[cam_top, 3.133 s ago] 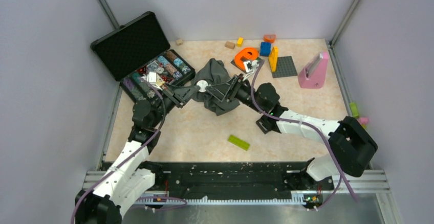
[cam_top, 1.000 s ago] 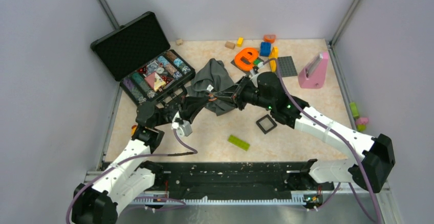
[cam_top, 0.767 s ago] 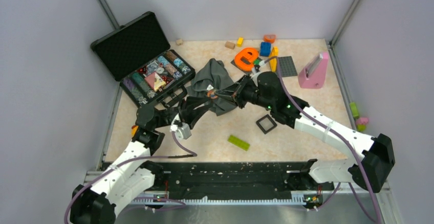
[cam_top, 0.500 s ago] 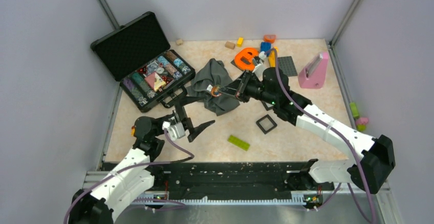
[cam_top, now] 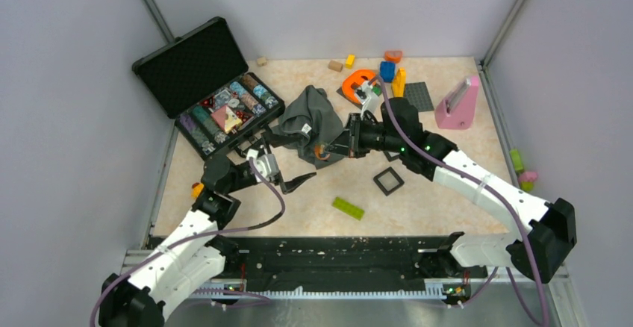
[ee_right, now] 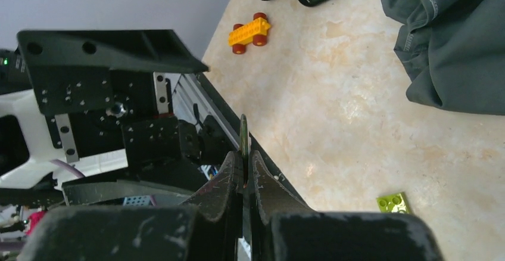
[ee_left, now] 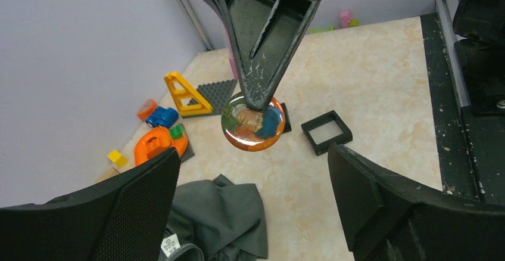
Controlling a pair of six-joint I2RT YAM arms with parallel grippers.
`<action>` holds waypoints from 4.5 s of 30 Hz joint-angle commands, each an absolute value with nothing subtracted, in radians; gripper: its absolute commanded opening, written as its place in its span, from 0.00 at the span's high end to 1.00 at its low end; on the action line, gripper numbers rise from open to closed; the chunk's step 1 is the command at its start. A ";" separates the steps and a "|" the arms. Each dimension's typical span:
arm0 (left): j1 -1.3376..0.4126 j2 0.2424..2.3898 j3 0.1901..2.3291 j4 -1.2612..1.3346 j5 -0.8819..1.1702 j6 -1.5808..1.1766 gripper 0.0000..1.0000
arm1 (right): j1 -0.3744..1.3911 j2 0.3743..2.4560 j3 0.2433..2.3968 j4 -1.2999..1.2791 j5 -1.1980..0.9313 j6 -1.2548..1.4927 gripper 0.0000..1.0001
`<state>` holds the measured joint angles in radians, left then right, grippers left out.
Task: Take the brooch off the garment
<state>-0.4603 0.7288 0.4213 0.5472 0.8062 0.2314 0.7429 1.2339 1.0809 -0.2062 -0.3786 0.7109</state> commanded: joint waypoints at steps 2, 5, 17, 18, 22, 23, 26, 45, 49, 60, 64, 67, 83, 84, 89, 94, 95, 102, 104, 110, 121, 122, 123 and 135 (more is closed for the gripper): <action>-0.469 0.789 0.508 0.463 0.832 0.211 0.02 | 0.739 1.240 1.105 -0.170 -0.463 0.641 1.00; -0.473 0.796 0.507 0.464 0.822 0.233 0.02 | 0.741 1.241 1.087 -0.123 -0.494 0.668 1.00; -0.488 0.817 0.511 0.474 0.858 0.275 0.12 | 0.769 1.292 1.107 -0.067 -0.528 0.723 1.00; -0.491 0.817 0.510 0.476 0.861 0.278 0.14 | 0.773 1.295 1.109 -0.064 -0.528 0.725 1.00; -0.492 0.813 0.508 0.475 0.868 0.283 0.20 | 0.784 1.308 1.112 -0.060 -0.529 0.729 1.00; -0.492 0.810 0.508 0.474 0.867 0.286 0.21 | 0.786 1.310 1.114 -0.060 -0.529 0.729 1.00; -0.492 0.802 0.506 0.467 0.869 0.294 0.25 | 0.786 1.309 1.111 -0.059 -0.529 0.733 1.00; -0.491 0.781 0.498 0.473 0.869 0.315 0.36 | 0.787 1.324 1.095 -0.026 -0.540 0.779 1.00; -0.492 0.774 0.499 0.468 0.861 0.321 0.36 | 0.787 1.325 1.101 -0.032 -0.536 0.780 1.00; -0.492 0.773 0.504 0.439 0.854 0.351 0.60 | 0.787 1.328 1.103 -0.028 -0.542 0.784 0.91; -0.492 0.779 0.505 0.434 0.850 0.353 0.61 | 0.783 1.318 1.120 -0.095 -0.503 0.746 0.54; -0.492 0.792 0.506 0.413 0.841 0.365 0.61 | 0.761 1.289 1.123 -0.169 -0.452 0.704 0.40; -0.494 0.909 0.337 0.636 0.688 0.189 0.70 | 0.534 1.098 0.825 -0.621 0.160 0.515 0.01; -0.495 0.917 0.335 0.641 0.676 0.189 0.71 | 0.530 1.096 0.796 -0.595 0.174 0.507 0.01; -0.495 0.947 0.291 0.729 0.627 0.160 0.71 | 0.426 1.150 0.699 -0.408 0.149 0.495 0.01; -0.497 0.920 0.262 0.748 0.611 0.132 0.71 | 0.311 1.261 0.638 -0.168 -0.007 0.478 0.01; -0.497 0.913 0.255 0.757 0.607 0.128 0.71 | 0.310 1.277 0.634 -0.141 -0.029 0.468 0.01; -0.503 0.872 0.240 0.761 0.602 0.121 0.71 | 0.308 1.408 0.660 -0.079 -0.222 0.407 0.01; -0.505 0.870 0.239 0.757 0.604 0.122 0.71 | 0.309 1.398 0.636 -0.067 -0.272 0.422 0.01; -0.510 0.842 0.233 0.752 0.594 0.132 0.71 | 0.330 1.310 0.574 -0.111 -0.289 0.411 0.01; -0.515 0.838 0.237 0.732 0.580 0.141 0.71 | 0.483 1.323 0.652 -0.309 -0.006 0.340 0.01; -0.517 0.839 0.239 0.728 0.579 0.144 0.71 | 0.487 1.327 0.657 -0.316 -0.003 0.339 0.01; -0.517 0.840 0.240 0.725 0.580 0.145 0.72 | 0.489 1.334 0.661 -0.320 -0.003 0.337 0.01; -0.518 0.846 0.246 0.710 0.581 0.155 0.72 | 0.517 1.363 0.685 -0.347 0.046 0.327 0.09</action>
<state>-0.5129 0.8532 0.2455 0.6941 0.5854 0.1444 0.4946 1.3453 0.6456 -0.3305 0.0196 0.3431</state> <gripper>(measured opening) 0.492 0.911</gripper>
